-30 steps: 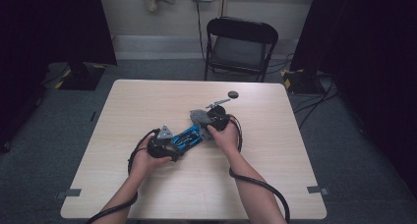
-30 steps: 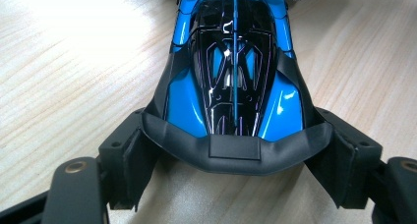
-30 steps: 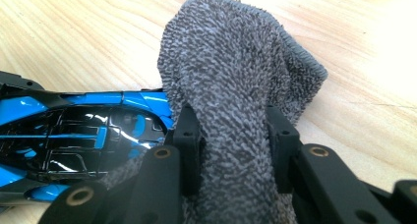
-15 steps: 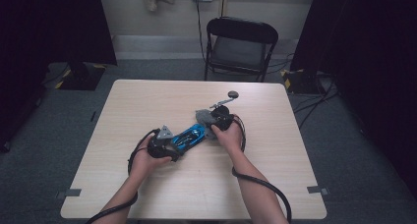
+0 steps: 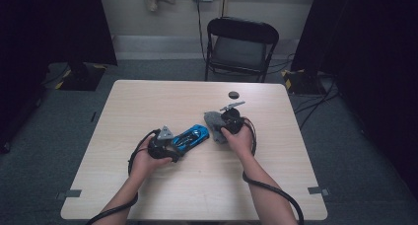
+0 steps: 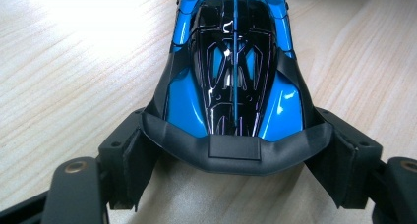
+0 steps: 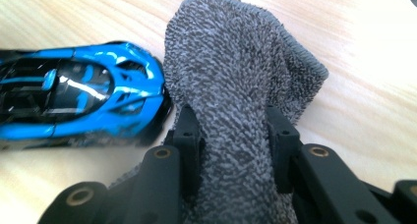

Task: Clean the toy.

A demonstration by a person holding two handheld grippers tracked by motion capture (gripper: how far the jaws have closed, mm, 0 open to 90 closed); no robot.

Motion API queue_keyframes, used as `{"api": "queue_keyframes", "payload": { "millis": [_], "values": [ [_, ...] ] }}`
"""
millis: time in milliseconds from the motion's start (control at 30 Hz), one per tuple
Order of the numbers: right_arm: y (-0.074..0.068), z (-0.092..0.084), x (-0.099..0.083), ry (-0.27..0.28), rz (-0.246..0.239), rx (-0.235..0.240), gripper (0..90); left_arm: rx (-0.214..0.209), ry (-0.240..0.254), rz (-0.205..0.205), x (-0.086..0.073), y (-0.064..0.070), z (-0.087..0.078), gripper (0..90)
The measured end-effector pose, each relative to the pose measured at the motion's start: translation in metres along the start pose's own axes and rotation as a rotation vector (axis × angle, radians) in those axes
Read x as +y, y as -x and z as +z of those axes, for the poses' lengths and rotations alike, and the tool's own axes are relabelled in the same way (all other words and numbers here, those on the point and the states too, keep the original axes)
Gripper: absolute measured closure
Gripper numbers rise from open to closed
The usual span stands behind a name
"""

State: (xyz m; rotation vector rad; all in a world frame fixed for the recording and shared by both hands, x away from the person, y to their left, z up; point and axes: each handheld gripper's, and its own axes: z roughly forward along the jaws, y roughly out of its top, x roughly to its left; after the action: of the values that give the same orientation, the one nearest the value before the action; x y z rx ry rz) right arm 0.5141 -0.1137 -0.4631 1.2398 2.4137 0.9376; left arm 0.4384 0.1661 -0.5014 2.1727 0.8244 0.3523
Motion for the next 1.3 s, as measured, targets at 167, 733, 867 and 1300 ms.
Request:
{"api": "queue_keyframes", "payload": {
  "millis": [167,733,867,1300],
  "values": [
    [0.000,-0.012,-0.016,0.003,0.001,-0.003,66.1,0.001,-0.001,0.000,0.000,0.000,0.000,24.7],
    [-0.004,-0.015,-0.047,-0.017,-0.004,-0.018,65.2,-0.035,-0.005,-0.011,-0.001,-0.001,-0.002,16.3],
    [-0.003,-0.014,-0.048,-0.014,0.007,-0.014,65.2,-0.048,-0.008,-0.032,-0.004,-0.004,-0.008,19.0],
    [-0.003,-0.014,-0.047,-0.019,0.004,-0.013,65.2,-0.064,0.020,0.008,0.034,-0.005,-0.024,19.8]
  ]
}}
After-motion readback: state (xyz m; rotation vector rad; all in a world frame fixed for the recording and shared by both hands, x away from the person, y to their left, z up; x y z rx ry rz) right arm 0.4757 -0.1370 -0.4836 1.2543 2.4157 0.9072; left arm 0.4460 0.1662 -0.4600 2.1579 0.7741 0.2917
